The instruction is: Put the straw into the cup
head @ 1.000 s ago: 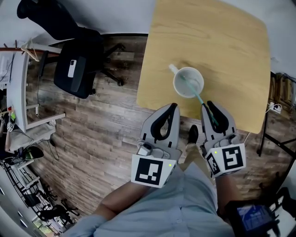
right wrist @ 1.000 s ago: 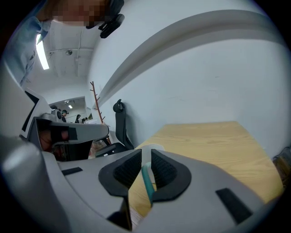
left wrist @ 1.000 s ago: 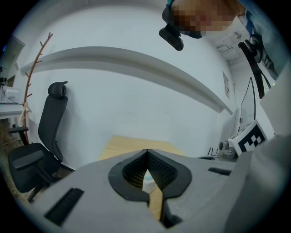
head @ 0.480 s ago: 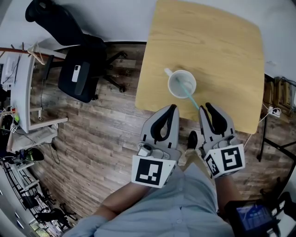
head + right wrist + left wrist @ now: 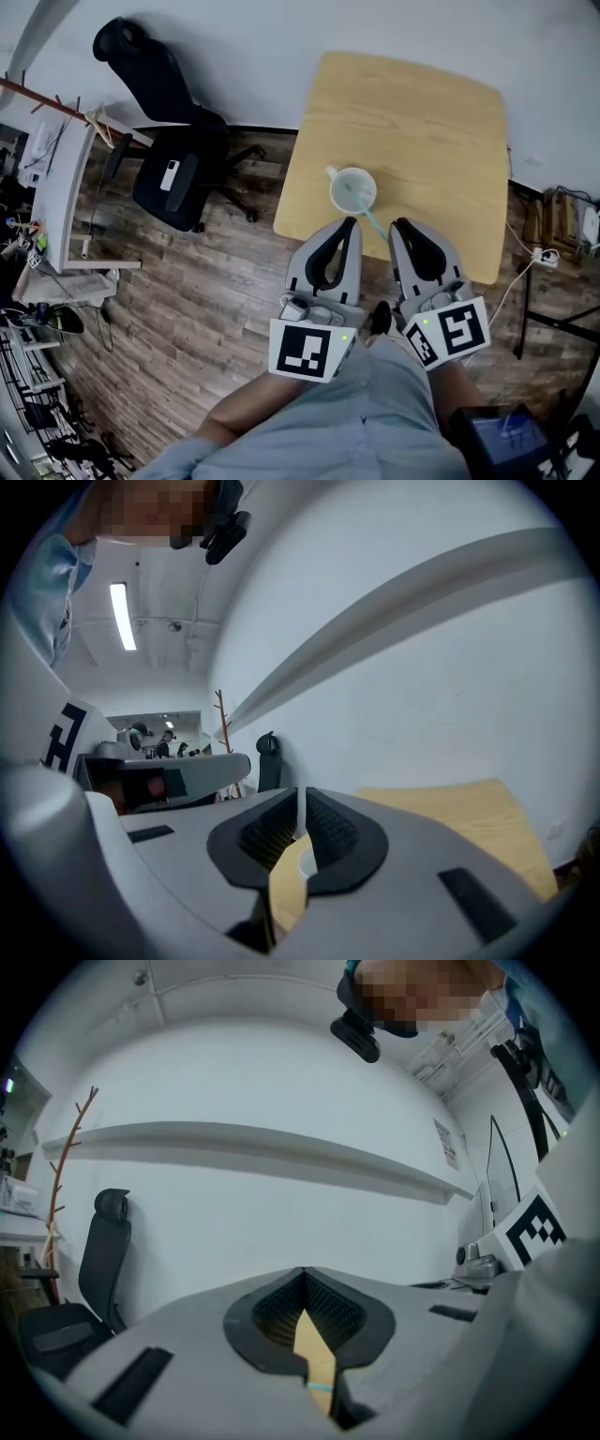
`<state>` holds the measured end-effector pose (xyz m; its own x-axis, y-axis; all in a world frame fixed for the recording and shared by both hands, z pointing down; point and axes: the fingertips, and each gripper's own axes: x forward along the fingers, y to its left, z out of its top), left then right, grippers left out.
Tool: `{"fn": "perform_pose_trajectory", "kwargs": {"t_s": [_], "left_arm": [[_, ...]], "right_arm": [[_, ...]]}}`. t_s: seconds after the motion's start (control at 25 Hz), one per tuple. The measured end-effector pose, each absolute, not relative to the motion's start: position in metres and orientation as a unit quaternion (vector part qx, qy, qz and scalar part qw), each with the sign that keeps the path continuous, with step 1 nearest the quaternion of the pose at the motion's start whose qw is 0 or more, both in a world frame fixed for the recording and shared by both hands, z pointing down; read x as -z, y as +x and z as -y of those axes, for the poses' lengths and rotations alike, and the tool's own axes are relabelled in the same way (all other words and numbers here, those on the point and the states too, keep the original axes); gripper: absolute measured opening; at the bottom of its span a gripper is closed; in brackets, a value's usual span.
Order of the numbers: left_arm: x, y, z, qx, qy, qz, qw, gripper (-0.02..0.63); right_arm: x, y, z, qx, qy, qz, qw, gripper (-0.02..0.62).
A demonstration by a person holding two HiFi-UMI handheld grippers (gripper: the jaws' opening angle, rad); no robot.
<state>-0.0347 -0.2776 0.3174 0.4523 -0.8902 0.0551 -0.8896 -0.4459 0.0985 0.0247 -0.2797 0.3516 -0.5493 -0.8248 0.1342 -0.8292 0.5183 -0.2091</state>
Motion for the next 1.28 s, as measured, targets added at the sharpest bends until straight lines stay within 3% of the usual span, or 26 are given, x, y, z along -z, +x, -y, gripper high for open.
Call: {"fn": "perform_pose_trajectory", "kwargs": {"t_s": [0.48, 1.28], "left_arm": [[-0.262, -0.020, 0.248, 0.042, 0.841, 0.540, -0.016, -0.003], [-0.256, -0.024, 0.226, 0.050, 0.837, 0.545, -0.022, -0.003]], "right_arm": [[-0.290, 0.030, 0.260, -0.054, 0.459, 0.887, -0.015, 0.000], [-0.275, 0.020, 0.241, -0.029, 0.445, 0.895, -0.017, -0.002]]}}
